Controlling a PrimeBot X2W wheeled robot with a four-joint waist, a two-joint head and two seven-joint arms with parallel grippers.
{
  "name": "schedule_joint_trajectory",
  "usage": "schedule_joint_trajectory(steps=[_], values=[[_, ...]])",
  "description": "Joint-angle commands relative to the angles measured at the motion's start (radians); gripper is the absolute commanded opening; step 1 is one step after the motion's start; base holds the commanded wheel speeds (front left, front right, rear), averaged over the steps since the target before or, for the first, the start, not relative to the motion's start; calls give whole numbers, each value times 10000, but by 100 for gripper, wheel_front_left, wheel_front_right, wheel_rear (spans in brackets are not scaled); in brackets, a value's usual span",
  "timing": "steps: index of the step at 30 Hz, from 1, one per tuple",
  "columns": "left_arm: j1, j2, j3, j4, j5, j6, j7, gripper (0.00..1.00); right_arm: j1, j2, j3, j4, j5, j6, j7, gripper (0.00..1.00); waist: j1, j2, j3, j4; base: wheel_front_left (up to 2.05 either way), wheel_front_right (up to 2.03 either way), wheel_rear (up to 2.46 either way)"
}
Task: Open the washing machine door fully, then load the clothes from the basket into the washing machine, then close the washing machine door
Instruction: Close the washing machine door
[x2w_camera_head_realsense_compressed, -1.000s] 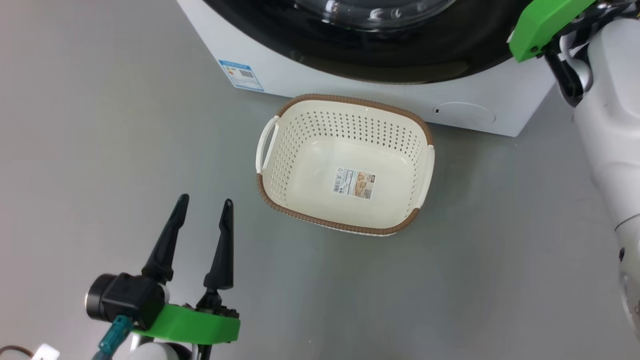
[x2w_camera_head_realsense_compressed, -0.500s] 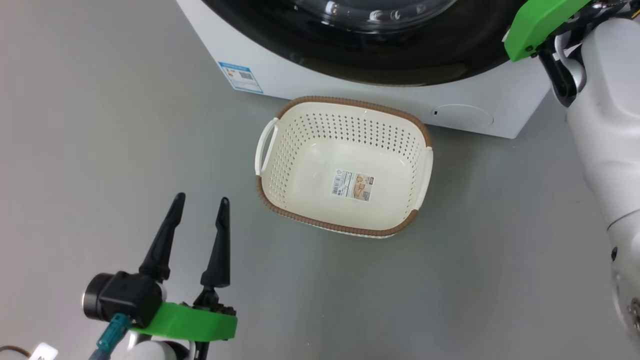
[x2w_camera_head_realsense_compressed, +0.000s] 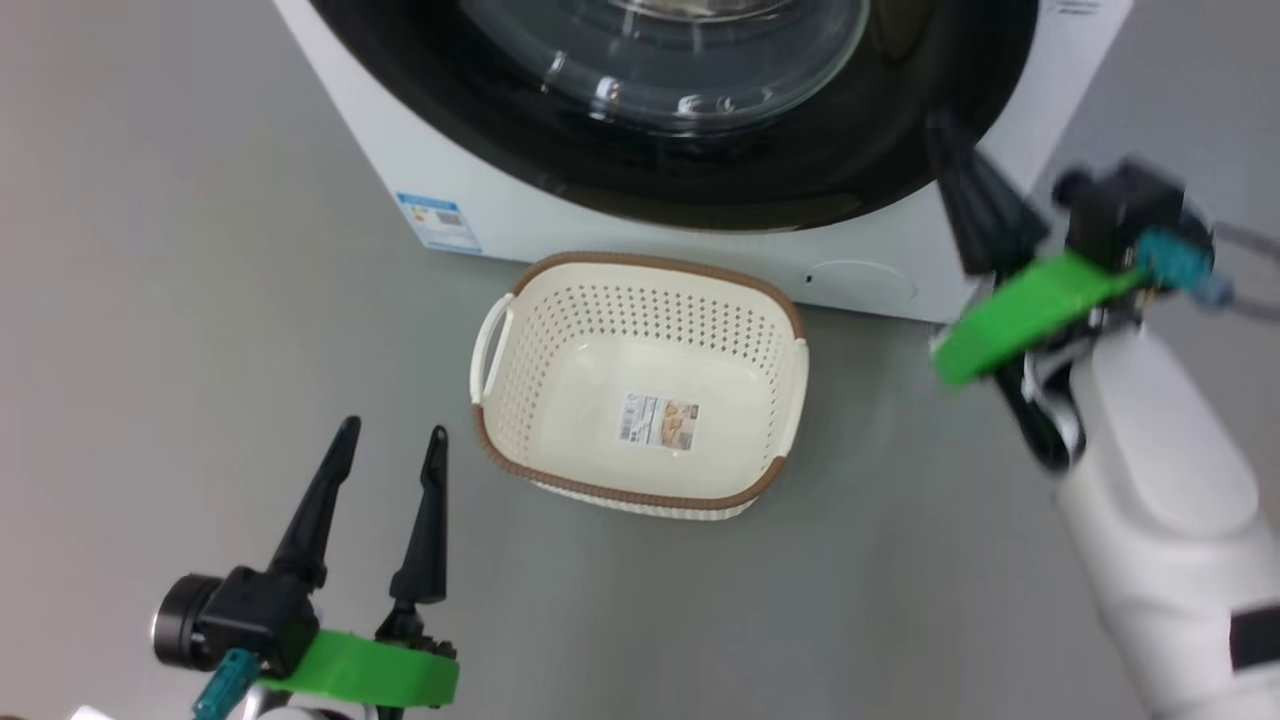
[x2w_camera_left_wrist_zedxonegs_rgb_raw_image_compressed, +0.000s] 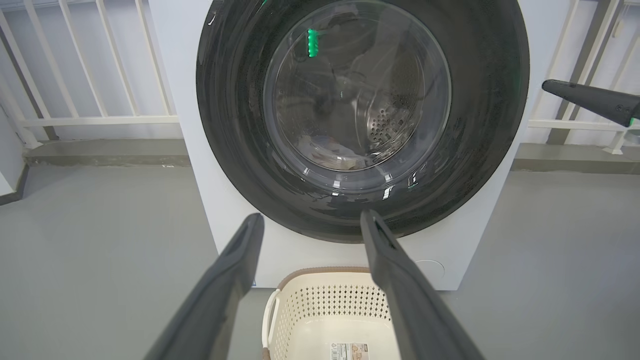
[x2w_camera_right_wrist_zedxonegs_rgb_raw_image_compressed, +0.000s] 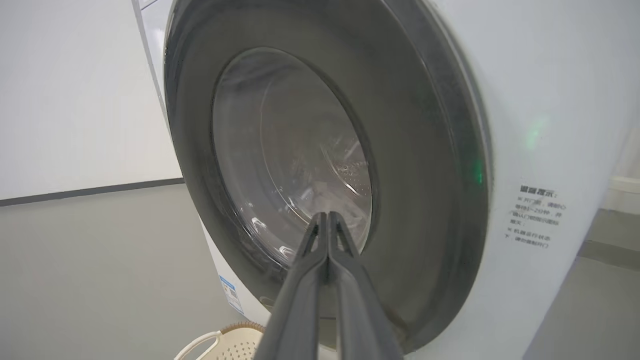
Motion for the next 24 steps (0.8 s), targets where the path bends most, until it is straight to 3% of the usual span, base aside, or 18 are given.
schedule_joint_trajectory(steps=[1,3,4,5,24], values=[[22,269,396,-169,126,-37,-80,100,530,157,29,-541,127,-57,-46,9,0,0,-417,-424,0,0,0],[123,332,443,-155,138,-20,-80,100,1317,179,-114,-1028,116,-57,-46,43,0,0,-589,-630,0,0,0],[180,364,452,-136,137,-18,-80,100,1672,199,-181,-1233,92,-57,-46,79,0,0,-684,-735,0,0,0],[236,395,447,-117,123,-30,-80,100,1996,231,-250,-1424,68,-57,-46,100,0,0,-771,-840,0,0,0],[1028,786,532,-310,-92,177,459,100,5847,1026,-1757,-4451,-645,-57,625,100,0,0,-1938,-2388,0,0,0]])
